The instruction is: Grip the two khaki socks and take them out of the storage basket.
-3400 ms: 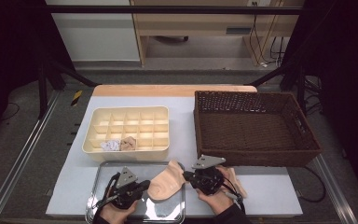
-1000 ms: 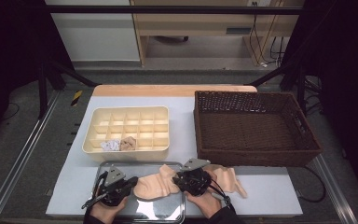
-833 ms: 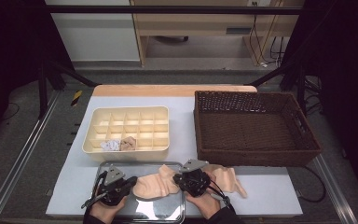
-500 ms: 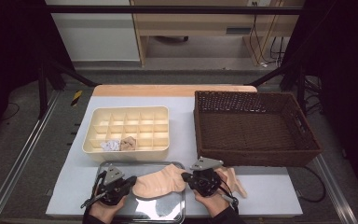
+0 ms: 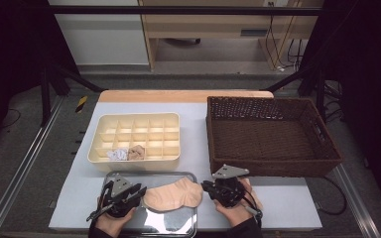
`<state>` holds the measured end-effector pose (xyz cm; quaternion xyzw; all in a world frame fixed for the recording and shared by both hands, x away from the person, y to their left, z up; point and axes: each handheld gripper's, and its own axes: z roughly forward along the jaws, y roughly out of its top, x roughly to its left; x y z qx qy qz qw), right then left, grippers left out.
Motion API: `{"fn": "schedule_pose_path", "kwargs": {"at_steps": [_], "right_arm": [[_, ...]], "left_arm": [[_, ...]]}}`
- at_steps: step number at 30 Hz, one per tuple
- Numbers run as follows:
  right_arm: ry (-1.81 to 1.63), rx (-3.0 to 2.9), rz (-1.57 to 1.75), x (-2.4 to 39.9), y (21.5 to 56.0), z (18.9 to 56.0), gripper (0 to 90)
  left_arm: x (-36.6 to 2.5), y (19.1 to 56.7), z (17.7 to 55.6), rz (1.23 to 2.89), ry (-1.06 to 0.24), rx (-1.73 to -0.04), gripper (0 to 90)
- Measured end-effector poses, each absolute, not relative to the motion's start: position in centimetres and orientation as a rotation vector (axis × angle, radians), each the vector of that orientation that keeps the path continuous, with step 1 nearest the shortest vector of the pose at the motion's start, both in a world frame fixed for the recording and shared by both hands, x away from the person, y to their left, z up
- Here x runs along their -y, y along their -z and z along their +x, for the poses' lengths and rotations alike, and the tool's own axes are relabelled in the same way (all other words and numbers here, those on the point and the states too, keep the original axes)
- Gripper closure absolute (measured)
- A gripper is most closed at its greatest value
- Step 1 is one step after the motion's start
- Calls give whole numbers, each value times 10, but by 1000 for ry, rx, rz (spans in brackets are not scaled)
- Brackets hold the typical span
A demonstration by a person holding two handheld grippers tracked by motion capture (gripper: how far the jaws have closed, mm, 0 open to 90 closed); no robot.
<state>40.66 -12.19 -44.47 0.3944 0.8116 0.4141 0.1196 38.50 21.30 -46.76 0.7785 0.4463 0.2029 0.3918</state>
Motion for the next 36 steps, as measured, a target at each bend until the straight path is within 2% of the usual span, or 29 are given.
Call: {"fn": "schedule_pose_path", "kwargs": {"at_steps": [4,12,16,28,31,36], "right_arm": [[-1203,-2287,1197,148,437,406,838],[-1187,-2225,1297,181,442,400,828],[-1180,-2263,1291,175,450,398,822],[-1103,-2368,1231,145,477,406,696],[-1056,-2369,1219,142,479,407,728],[-1029,-2356,1239,144,478,409,874]], "left_arm": [[-220,464,384,1955,-555,-1131,629],[-227,460,382,1919,-527,-1135,601],[-227,462,381,1910,-526,-1138,574],[-227,465,384,1934,-488,-1144,514],[-228,465,386,1930,-477,-1152,494],[-230,464,386,1921,-471,-1160,468]]}}
